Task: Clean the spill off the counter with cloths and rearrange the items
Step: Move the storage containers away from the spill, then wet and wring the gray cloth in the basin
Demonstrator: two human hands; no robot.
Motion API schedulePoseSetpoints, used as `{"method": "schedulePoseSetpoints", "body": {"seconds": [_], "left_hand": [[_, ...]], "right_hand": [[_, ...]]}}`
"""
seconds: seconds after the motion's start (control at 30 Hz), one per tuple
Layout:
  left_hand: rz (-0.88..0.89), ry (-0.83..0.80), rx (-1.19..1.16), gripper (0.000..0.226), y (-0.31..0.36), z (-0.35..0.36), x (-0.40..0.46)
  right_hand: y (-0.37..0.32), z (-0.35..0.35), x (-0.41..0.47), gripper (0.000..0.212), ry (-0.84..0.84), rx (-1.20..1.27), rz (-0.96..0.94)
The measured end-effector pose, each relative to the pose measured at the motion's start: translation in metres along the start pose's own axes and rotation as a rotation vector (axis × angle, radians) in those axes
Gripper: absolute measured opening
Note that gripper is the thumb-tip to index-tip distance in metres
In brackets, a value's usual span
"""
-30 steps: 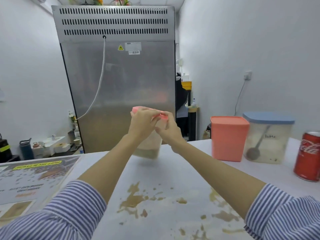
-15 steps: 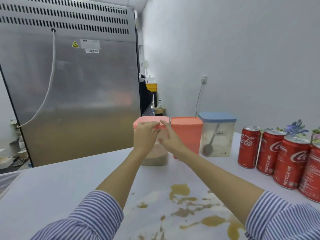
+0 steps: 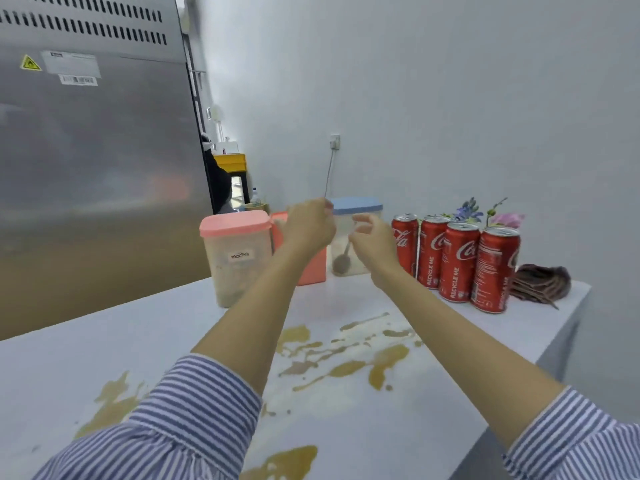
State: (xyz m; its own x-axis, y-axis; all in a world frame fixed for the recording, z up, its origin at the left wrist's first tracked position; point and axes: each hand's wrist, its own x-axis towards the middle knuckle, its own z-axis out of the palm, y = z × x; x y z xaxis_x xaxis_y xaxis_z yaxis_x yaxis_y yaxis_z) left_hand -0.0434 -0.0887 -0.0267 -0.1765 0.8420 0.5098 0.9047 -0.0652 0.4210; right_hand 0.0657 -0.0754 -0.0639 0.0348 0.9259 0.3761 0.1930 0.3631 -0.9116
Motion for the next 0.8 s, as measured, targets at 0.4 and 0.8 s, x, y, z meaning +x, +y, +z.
{"method": "schedulePoseSetpoints", "body": {"seconds": [0.4,0.8], "left_hand": [[0.134,-0.586,-0.616,0.035,0.224,0.122,-0.11],[-0.037,-1.056,-0.495,0.028,0.255,0.352,-0.274]], "right_hand": [[0.082,-0.254,-0.081,0.016,0.452,-0.021,0.141],[0.278,-0.406,-0.195,0.016,0.404,-0.216,0.746]]}}
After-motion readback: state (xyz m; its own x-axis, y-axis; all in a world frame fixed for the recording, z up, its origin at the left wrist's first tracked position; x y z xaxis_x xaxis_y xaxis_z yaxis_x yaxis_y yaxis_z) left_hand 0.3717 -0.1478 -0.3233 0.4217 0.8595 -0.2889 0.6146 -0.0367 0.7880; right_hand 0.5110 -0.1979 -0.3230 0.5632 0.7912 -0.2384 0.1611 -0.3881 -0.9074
